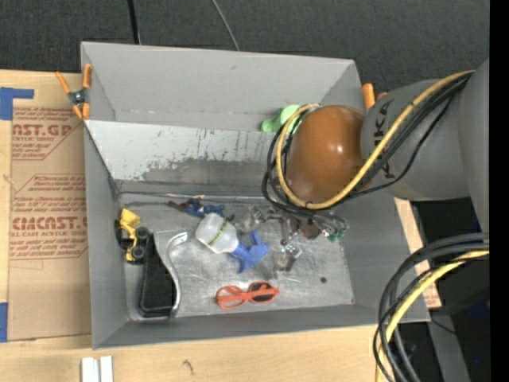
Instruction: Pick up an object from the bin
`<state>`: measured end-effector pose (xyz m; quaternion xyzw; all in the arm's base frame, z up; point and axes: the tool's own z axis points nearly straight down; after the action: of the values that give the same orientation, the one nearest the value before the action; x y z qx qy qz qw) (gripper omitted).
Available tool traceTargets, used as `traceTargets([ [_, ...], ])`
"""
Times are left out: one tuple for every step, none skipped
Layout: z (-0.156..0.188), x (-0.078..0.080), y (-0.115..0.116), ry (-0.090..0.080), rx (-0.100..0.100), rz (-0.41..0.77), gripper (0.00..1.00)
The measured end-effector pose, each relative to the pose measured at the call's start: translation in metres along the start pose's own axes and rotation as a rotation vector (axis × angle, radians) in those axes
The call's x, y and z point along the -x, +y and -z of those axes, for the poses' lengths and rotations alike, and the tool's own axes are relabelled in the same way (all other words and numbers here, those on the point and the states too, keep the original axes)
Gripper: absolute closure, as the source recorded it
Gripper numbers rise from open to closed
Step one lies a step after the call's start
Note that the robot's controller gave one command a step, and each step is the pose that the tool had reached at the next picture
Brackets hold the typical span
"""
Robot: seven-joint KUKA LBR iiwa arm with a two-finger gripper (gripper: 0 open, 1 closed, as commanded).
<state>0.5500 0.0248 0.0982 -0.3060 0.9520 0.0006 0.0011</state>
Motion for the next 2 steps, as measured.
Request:
traceTargets([
  [0.000,0.000,0.000,0.000,0.000,0.000,0.00],
  [-0.023,0.013,0.001,0.004,0.001,0.440,1.00],
])
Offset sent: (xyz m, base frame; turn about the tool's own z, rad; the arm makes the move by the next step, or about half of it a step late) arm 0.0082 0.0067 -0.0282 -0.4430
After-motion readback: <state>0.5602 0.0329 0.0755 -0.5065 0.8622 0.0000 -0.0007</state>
